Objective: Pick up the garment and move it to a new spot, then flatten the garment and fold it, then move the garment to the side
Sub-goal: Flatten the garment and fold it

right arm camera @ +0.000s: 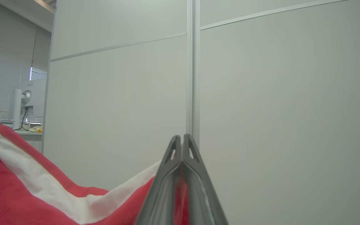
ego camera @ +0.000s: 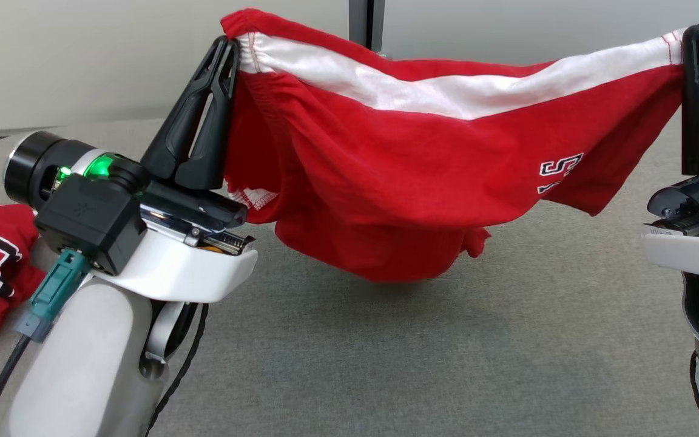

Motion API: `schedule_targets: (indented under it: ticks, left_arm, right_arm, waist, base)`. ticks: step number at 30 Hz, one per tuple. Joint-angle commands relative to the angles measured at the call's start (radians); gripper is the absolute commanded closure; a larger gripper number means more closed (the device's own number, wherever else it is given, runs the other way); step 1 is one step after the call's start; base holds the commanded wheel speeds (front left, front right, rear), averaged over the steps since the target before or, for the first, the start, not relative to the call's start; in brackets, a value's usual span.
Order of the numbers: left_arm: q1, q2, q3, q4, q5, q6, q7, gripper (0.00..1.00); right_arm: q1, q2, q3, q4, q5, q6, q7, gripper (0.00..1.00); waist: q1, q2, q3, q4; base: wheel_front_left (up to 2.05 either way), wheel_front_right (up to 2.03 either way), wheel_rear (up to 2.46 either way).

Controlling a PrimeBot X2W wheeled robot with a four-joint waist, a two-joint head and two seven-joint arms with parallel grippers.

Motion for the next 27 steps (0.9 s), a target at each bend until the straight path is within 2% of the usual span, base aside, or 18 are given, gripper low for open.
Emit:
schedule_targets:
  ticks: [1,4,9,14,19,23,27]
  left_arm:
    - [-0.012,0.005,0.006,-0.009,-0.002,0.002,0.011,1.00]
    - [-0.024,0.009,0.017,-0.030,-0.014,0.009,0.034,1.00]
    - [-0.058,0.005,0.017,-0.017,-0.030,-0.003,0.041,1.00]
    - [-0.176,-0.016,0.017,0.058,-0.057,-0.039,0.034,1.00]
    - [-0.405,-0.049,0.027,0.249,-0.073,-0.093,-0.015,1.00]
    - [-0.614,-0.082,0.040,0.472,-0.068,-0.124,-0.102,1.00]
    - [-0.771,-0.103,0.045,0.668,-0.061,-0.146,-0.150,1.00]
  right_arm:
    - [-0.001,0.009,-0.005,-0.015,-0.005,-0.001,0.016,1.00]
    - [0.012,0.031,-0.023,-0.043,-0.009,-0.001,0.047,1.00]
    - [0.000,0.040,-0.041,-0.051,-0.003,-0.001,0.066,1.00]
    - [-0.077,0.028,-0.054,-0.023,0.010,-0.001,0.073,1.00]
    - [-0.272,0.003,-0.027,0.080,0.044,-0.001,0.058,1.00]
    - [-0.487,-0.004,0.030,0.236,0.059,-0.001,0.010,1.00]
    - [-0.672,0.025,0.106,0.419,0.083,-0.001,-0.048,1.00]
  waist:
    - [-0.0001,-0.0001,-0.022,-0.016]
    - [-0.0001,-0.0001,-0.027,-0.026]
    - [-0.0001,-0.0001,0.002,-0.027]
    - [-0.0001,-0.0001,0.084,-0.022]
    - [-0.0001,-0.0001,0.184,-0.024]
    - [-0.0001,-0.0001,0.226,-0.031]
    - [-0.0001,-0.0001,0.241,-0.047]
  base:
    - [0.00,0.00,0.00]
    - [0.00,0.00,0.00]
    - [0.00,0.00,0.00]
    - [0.00,0.00,0.00]
    - [0.00,0.00,0.00]
    - [0.00,0.00,0.00]
    - [0.00,0.00,0.00]
